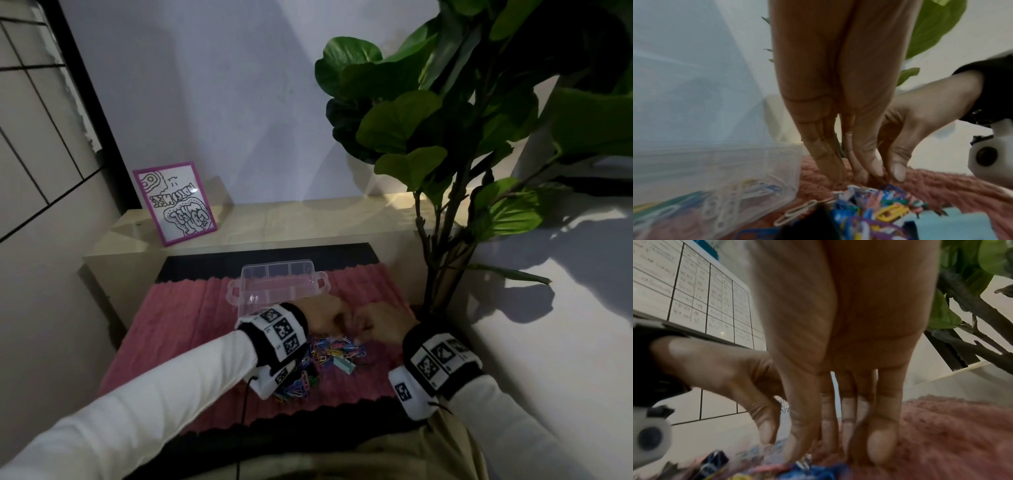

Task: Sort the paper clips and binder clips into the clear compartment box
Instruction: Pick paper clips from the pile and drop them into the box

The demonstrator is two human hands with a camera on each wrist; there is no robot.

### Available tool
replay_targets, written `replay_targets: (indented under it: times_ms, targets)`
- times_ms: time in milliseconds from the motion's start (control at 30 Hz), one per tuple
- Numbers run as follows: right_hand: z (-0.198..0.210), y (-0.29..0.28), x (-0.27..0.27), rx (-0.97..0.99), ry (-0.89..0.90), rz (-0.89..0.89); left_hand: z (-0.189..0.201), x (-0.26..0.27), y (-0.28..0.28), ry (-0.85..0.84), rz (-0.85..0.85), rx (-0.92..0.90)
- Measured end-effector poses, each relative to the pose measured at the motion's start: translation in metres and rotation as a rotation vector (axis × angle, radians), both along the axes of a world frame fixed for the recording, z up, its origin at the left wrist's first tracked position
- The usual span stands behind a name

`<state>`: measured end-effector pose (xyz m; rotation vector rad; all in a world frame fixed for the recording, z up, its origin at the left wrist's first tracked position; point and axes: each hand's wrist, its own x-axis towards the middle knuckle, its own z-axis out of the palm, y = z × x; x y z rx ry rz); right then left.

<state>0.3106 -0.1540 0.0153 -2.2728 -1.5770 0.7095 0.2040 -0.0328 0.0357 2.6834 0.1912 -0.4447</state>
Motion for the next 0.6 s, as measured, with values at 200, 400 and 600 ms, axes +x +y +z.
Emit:
replay_targets:
  times_ms: [200, 400, 600]
  targets:
    - [-0.014, -0.008, 0.000, 0.021, -0.001, 0.004, -0.012, 0.017, -0.016, 0.058, -0.056, 0.145]
    - [-0.017, -0.015, -0.001, 0.072, 0.009, -0.008, -0.004, 0.011, -0.001, 0.003, -0.064, -0.002]
    - [-0.020, -0.020, 0.001, 0.147, 0.118, -0.082, 0.012, -0.007, 0.015, -0.126, 0.046, -0.281]
